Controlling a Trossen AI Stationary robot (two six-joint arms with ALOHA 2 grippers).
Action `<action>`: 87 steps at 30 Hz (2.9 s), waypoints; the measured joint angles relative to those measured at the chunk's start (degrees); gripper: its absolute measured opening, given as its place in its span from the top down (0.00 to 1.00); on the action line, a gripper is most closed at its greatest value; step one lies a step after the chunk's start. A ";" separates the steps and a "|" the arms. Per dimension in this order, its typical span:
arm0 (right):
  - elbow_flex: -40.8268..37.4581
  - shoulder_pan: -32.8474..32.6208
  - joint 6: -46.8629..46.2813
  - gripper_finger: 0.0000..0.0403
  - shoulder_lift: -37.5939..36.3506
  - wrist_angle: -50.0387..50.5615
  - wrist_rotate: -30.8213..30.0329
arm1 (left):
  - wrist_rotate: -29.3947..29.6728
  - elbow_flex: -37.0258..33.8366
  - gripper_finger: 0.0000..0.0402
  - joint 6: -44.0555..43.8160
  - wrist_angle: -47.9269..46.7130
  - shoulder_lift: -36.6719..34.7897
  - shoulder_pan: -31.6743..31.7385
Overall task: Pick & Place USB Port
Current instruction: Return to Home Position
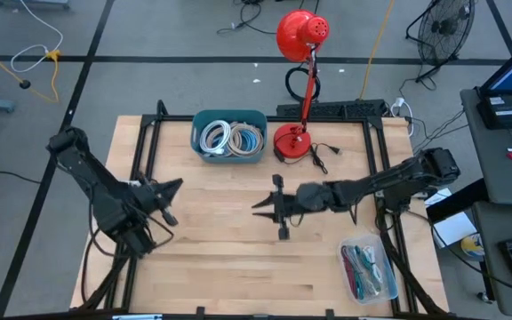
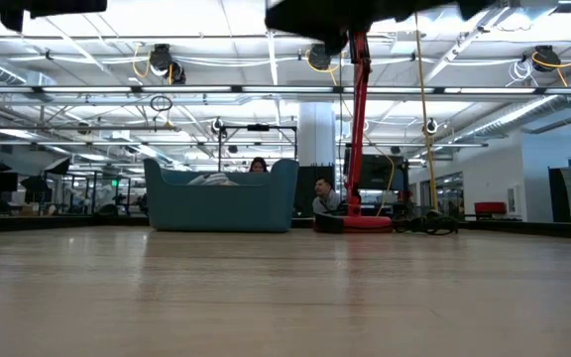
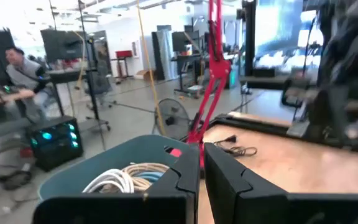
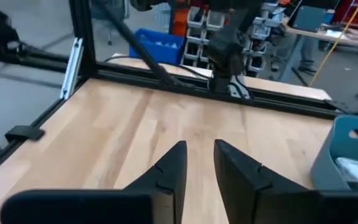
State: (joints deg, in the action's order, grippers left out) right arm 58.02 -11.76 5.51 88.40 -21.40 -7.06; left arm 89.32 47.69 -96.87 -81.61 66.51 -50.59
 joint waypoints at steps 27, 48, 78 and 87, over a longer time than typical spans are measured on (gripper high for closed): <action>-11.25 39.23 -11.14 1.00 -0.07 -16.85 32.77 | 0.74 -11.39 0.94 -1.58 -5.79 -32.21 8.68; -11.28 21.51 -0.24 1.00 -16.82 4.21 16.32 | 0.69 -11.39 0.94 4.19 1.10 -32.03 8.68; -42.67 9.28 -3.27 1.00 -45.42 -5.21 1.11 | -0.75 -11.35 0.94 20.78 16.16 -32.03 8.68; -43.84 9.28 -5.20 1.00 -49.99 2.96 4.27 | -1.32 -11.35 0.94 21.00 16.16 -32.03 8.68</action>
State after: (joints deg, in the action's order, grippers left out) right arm 14.17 -2.48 0.31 38.42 -18.44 -2.78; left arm 88.00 36.34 -75.88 -65.45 34.48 -41.91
